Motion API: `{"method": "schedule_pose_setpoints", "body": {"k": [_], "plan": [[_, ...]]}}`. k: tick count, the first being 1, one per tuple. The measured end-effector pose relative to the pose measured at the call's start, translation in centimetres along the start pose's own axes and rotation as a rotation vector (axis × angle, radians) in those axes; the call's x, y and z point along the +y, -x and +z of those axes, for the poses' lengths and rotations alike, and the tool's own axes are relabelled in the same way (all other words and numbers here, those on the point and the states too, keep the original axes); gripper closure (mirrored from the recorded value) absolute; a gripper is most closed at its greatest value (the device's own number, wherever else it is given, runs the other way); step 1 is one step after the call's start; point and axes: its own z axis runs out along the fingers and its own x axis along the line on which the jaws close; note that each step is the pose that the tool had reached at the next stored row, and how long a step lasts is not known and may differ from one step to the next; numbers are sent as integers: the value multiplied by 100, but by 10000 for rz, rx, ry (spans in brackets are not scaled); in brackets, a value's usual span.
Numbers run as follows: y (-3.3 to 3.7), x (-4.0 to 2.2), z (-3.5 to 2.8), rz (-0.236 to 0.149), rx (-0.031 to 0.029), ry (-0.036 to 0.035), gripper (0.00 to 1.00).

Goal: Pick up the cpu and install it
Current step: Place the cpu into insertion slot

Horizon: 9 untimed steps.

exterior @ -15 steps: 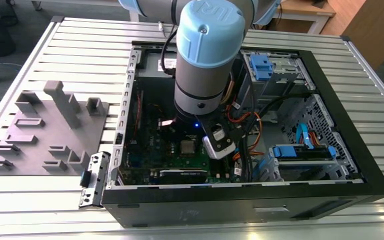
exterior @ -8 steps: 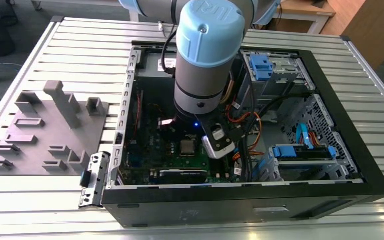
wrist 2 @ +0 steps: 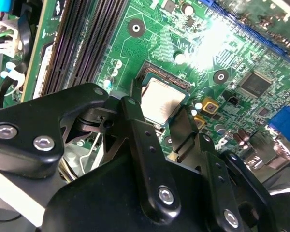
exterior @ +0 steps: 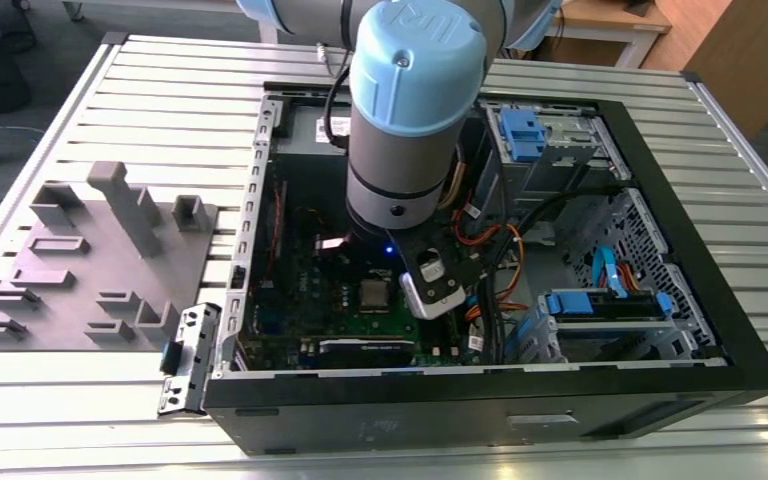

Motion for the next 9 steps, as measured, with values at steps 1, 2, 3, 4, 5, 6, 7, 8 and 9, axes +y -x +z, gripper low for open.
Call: {"method": "schedule_pose_setpoints", "body": {"k": [1, 2, 3, 4, 5, 6, 7, 8, 9], "plan": [[0, -1, 5, 79, -4, 0, 53], [0, -2, 10, 162, -7, 0, 53], [0, -3, 15, 245, -11, 1, 53], [0, -4, 19, 300, -14, -1, 53], [0, -4, 22, 330, -15, -5, 53], [1, -4, 24, 340, -17, -13, 53], [2, -4, 25, 341, -17, -31, 53], [2, -4, 25, 330, -16, -43, 53], [2, -5, 26, 277, -15, -44, 53]]}}
